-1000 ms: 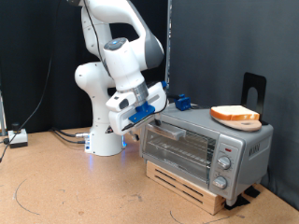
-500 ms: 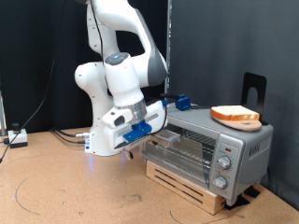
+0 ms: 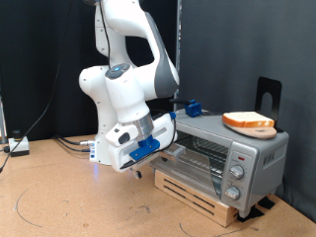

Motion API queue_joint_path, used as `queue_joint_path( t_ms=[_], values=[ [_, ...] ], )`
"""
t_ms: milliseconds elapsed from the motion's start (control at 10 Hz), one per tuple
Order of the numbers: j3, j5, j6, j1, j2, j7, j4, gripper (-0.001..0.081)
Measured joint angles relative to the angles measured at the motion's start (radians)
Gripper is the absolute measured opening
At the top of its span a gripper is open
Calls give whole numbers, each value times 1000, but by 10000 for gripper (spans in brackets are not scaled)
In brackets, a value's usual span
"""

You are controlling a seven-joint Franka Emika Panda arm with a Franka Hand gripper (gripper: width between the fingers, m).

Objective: Make a piece of toast with the oven

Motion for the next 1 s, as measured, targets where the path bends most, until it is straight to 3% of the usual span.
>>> queue_joint_path(
  t_ms=[300, 400, 1000],
  values=[
    [-21, 52, -206, -8, 2, -64, 41, 809],
    [-22, 54, -232, -8, 2, -68, 46, 809],
    [-30, 55, -234, -19, 11, -68, 45, 809]
  ],
)
